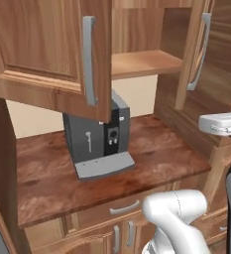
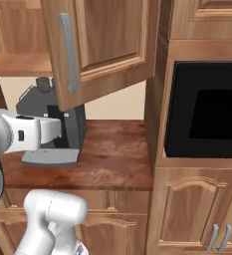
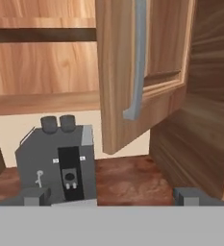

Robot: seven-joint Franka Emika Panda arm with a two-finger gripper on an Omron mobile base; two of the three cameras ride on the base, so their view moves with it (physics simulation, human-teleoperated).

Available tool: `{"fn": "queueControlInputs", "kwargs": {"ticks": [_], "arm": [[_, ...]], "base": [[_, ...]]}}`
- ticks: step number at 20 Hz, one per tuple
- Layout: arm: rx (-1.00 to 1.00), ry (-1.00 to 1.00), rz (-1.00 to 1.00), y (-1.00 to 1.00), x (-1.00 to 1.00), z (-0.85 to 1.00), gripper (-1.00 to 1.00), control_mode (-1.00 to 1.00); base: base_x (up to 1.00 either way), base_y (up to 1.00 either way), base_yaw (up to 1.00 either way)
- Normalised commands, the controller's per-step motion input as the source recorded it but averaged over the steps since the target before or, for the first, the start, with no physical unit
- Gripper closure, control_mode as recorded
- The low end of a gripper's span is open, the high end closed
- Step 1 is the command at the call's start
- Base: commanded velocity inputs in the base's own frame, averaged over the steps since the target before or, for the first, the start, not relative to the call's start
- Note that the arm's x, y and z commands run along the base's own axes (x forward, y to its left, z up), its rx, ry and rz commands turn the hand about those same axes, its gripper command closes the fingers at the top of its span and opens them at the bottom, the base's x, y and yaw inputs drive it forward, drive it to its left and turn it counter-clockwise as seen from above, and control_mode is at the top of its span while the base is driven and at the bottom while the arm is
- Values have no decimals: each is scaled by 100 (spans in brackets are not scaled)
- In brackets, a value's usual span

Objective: Close all open cabinet doors.

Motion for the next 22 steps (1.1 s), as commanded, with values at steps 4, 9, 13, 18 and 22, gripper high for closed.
{"fn": "queueControlInputs", "kwargs": {"ticks": [4,9,13,18,22], "arm": [[0,0,0,0,0,0,-100,100],[0,0,0,0,0,0,-100,100],[0,0,0,0,0,0,-100,100],[0,0,0,0,0,0,-100,100],[0,0,0,0,0,0,-100,100]], "base": [[0,0,28],[22,7,19],[33,25,3],[15,17,0],[19,19,0]]}}
